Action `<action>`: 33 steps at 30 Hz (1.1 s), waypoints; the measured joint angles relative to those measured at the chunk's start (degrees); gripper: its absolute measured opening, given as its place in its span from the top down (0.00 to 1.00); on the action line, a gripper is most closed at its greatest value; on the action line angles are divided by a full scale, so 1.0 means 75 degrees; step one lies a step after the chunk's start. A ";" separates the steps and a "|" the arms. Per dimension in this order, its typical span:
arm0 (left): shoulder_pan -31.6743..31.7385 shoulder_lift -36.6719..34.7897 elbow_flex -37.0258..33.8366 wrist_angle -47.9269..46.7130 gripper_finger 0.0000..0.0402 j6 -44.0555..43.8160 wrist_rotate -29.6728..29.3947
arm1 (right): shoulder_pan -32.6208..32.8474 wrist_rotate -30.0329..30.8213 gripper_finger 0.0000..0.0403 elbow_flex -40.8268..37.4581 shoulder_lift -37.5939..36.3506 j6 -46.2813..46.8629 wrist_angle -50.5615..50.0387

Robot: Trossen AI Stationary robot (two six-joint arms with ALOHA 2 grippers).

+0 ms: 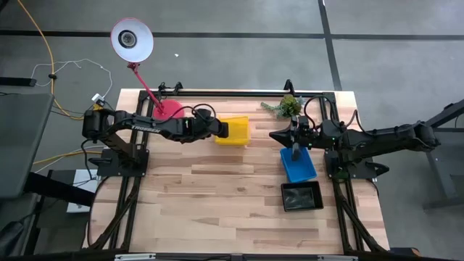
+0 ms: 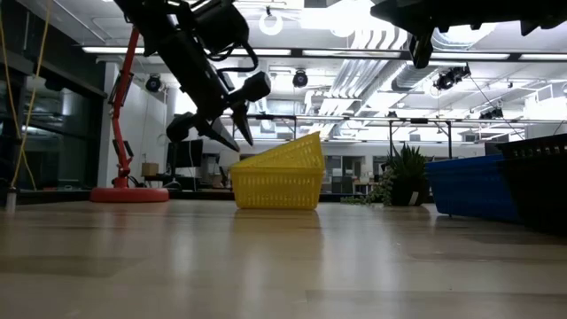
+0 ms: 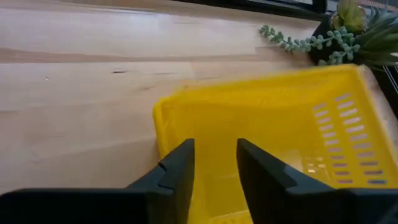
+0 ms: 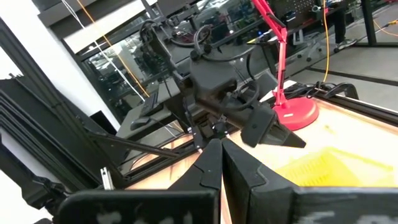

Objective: Stack baskets by color
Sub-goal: Stack the left yellow bin on the top stacked yellow bin

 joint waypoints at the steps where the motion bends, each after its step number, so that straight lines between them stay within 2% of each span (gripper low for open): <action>1: 0.0054 -0.0031 -0.0001 -0.0008 0.72 0.0001 0.0017 | 0.0000 0.0000 1.00 0.0000 0.0000 0.0001 0.0000; 8: 0.0466 -0.0619 -0.0006 0.0181 0.61 0.0631 0.0170 | 0.0000 0.0001 1.00 0.0000 0.0000 0.0196 -0.0003; 12: 0.0651 -0.1374 -0.0006 0.0637 0.60 0.1587 0.0293 | 0.0000 0.0351 1.00 0.0000 0.0022 0.0849 -0.0011; 14: 0.0727 -0.1843 -0.0008 0.0970 0.60 0.2591 0.0840 | 0.0000 0.0557 1.00 0.0000 0.0109 0.1190 -0.0015; 18: 0.0669 -0.2810 -0.0006 0.1780 0.63 0.4560 0.2625 | 0.0000 0.0708 1.00 0.0000 0.0560 0.1642 0.0001; 20: 0.0524 -0.3253 -0.0009 0.2089 0.65 0.5209 0.3345 | 0.0000 0.0694 1.00 0.0000 0.0933 0.1856 0.0044; 22: 0.0346 -0.3689 -0.0068 0.2374 0.69 0.5533 0.3635 | 0.0000 0.0658 1.00 0.0000 0.1387 0.2104 0.0113; 24: 0.0182 -0.4096 -0.0261 0.2664 0.75 0.5643 0.3612 | -0.0024 0.0675 1.00 0.0000 0.1867 0.2301 0.0286; 29: -0.0118 -0.4870 -0.1188 0.3524 0.97 0.5408 0.3406 | -0.0232 0.0747 1.00 0.0000 0.2884 0.2625 0.1010; 33: -0.0256 -0.5284 -0.2017 0.4307 0.98 0.4852 0.3182 | -0.0475 0.0942 1.00 0.0006 0.3449 0.2328 0.1676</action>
